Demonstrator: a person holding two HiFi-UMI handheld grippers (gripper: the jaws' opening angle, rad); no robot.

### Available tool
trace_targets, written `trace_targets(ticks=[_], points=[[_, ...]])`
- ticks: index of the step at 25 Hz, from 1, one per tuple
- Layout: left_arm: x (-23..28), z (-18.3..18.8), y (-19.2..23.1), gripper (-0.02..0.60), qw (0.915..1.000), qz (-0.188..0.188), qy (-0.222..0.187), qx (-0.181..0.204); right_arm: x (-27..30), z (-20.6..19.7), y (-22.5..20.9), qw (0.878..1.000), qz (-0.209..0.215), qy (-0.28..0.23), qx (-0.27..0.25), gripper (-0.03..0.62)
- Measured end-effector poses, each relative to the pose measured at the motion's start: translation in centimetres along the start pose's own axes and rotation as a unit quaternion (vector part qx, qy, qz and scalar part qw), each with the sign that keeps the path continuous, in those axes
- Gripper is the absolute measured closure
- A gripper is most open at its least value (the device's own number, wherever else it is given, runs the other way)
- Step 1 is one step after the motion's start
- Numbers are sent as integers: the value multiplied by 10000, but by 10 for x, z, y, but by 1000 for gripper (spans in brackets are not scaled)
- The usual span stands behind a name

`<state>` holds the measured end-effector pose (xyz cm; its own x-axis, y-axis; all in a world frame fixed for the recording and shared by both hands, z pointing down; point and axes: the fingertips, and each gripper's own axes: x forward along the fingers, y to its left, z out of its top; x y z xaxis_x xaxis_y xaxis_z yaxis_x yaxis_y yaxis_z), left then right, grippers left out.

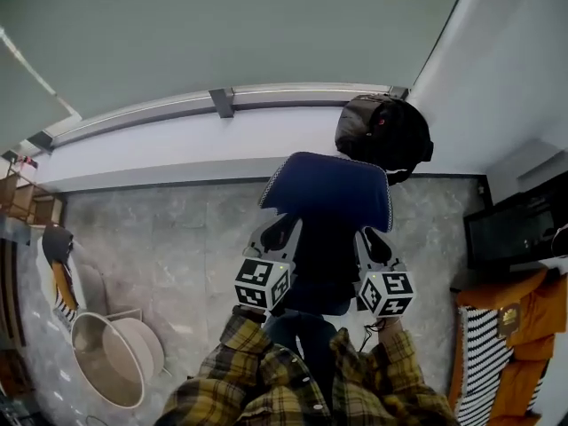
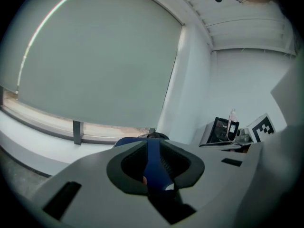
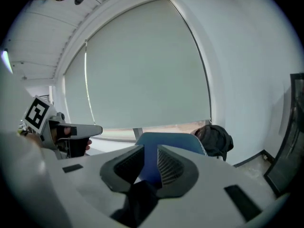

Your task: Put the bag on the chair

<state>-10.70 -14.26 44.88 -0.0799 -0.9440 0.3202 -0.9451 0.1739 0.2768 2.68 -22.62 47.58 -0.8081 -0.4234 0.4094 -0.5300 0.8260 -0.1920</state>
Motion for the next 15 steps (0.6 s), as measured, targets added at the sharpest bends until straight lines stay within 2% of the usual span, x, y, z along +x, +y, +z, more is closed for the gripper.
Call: trace_targets(ticks=[9,12,15], points=[[-25,93,-59,534,9952,-527,-663,495,-43,117,44,9909,590,-1095,-516,542],[-35,114,-78,538,9920,-849,-870,345,-59,144,65,9843,917,-1350,-674,559],[-44,132,-96,546,9877,-1072,-1115,236,-75,164,76,9781,1017,-1579,-892,566]])
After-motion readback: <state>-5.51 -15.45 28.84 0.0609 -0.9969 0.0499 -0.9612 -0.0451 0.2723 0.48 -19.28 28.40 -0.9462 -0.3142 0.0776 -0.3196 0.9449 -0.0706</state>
